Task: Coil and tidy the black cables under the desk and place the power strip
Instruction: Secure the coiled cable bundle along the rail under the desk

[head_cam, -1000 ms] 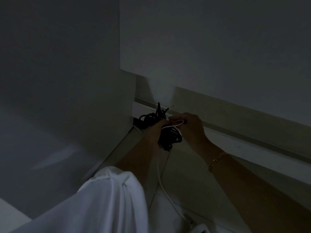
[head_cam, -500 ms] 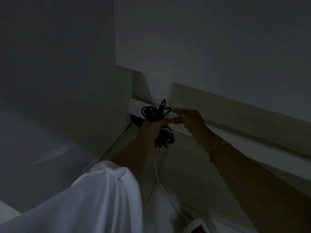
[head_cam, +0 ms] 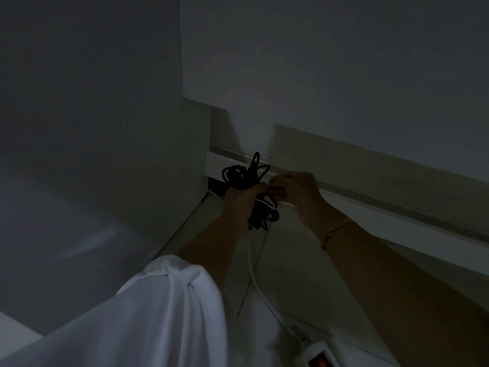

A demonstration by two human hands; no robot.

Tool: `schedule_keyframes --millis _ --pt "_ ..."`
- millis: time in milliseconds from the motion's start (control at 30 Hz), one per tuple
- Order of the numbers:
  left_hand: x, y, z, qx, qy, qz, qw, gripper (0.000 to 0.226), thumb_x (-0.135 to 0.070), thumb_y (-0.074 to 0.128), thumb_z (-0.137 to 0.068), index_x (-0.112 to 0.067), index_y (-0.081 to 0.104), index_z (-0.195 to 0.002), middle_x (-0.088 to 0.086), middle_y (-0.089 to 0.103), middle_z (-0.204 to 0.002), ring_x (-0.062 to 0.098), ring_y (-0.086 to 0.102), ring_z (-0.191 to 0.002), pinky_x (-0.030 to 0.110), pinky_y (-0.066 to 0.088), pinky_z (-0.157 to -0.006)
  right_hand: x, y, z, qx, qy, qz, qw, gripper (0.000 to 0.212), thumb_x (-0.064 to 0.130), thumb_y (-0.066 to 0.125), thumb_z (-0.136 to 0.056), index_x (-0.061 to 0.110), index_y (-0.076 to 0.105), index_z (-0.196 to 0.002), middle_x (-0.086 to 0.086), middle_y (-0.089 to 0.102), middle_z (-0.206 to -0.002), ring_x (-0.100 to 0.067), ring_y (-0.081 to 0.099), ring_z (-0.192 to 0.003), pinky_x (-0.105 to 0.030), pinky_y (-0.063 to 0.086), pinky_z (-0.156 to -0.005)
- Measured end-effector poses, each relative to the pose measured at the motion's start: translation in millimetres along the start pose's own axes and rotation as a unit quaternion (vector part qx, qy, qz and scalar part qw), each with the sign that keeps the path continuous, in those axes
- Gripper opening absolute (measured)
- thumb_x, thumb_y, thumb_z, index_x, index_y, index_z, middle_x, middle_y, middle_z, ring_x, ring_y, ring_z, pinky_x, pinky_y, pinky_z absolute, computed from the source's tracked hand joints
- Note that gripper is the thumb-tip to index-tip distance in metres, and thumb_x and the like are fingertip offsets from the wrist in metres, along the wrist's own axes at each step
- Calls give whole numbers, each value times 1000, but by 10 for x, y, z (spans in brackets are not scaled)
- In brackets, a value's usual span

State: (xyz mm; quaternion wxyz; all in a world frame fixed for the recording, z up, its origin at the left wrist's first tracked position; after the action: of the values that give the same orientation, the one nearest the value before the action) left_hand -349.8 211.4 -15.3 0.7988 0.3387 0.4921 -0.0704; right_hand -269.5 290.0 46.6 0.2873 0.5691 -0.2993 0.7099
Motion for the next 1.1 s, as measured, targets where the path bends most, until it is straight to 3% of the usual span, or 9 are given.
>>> schedule_keyframes --millis 100,167,333,567,667,767,967,1033,1100 --pt "37 -24 -23 -5 -14 29 999 11 -2 65 -85 -1 63 -95 13 62 -87 24 60 -75 34 52 -76 -40 -6 48 -11 2 -129 992 16 -7 52 -87 1 59 -75 -11 61 -74 -11 62 -47 -16 53 -50" --pt "40 -24 -35 -4 -14 33 999 19 -3 67 -82 2 63 -100 14 63 -87 24 60 -75 36 52 -79 -112 4 64 -10 13 -168 986 13 -5 54 -87 2 60 -78 -10 61 -77 -14 61 -61 -17 53 -53" --pt "69 -39 -27 -7 -20 21 1000 33 -8 67 -83 4 62 -113 16 64 -95 26 62 -79 34 52 -75 -204 -1 32 -17 24 -100 995 6 13 64 -85 17 62 -82 1 63 -85 -7 58 -75 -20 40 -64" --pt "25 35 0 21 -3 37 999 37 -10 73 -74 5 64 -107 20 65 -99 30 63 -82 38 52 -81 -203 14 51 -23 15 -133 991 13 1 66 -80 8 63 -70 -7 63 -71 -17 59 -65 -23 49 -62" --pt "30 56 -8 17 0 30 999 14 -3 66 -83 3 64 -96 18 65 -90 26 63 -74 37 53 -78 -184 3 67 -19 28 -131 991 10 5 65 -82 10 63 -74 -4 63 -75 -13 59 -67 -17 50 -55" --pt "52 83 -10 8 2 17 1000 3 -2 65 -84 -4 64 -84 13 64 -82 23 62 -70 37 53 -77 -172 4 67 -28 40 -152 987 13 5 63 -84 11 63 -74 -2 61 -74 -12 56 -66 -7 42 -39" --pt "54 80 -33 -6 -2 12 1000 6 -4 68 -81 -3 64 -85 12 63 -79 24 61 -70 36 53 -74 -145 -134 20 -96 27 -84 991 23 8 64 -83 14 59 -61 1 58 -66 -10 52 -57 -7 37 -35" --pt "61 60 -42 -9 -9 7 1000 14 -6 68 -81 0 64 -93 14 63 -81 26 61 -72 39 53 -81 -111 -141 16 -83 19 -53 995 20 8 61 -85 11 60 -66 1 58 -68 -4 53 -49 -5 33 -32" --pt "44 44 -29 -20 -8 4 1000 20 -6 67 -83 4 63 -100 15 63 -83 28 61 -73 41 52 -83 -76 -97 39 -51 22 -41 998 10 7 57 -89 3 66 -88 -2 61 -82 2 53 -41 -5 32 -31"
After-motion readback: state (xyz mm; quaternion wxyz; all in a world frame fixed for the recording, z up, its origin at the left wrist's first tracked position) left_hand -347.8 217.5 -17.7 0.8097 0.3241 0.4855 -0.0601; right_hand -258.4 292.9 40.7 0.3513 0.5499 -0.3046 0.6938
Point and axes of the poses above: each hand's wrist, its own z-axis away from the middle knuckle, its own y-axis out of the palm, x = y × z, the point moved 7 cm from there along -z, towards the middle knuckle
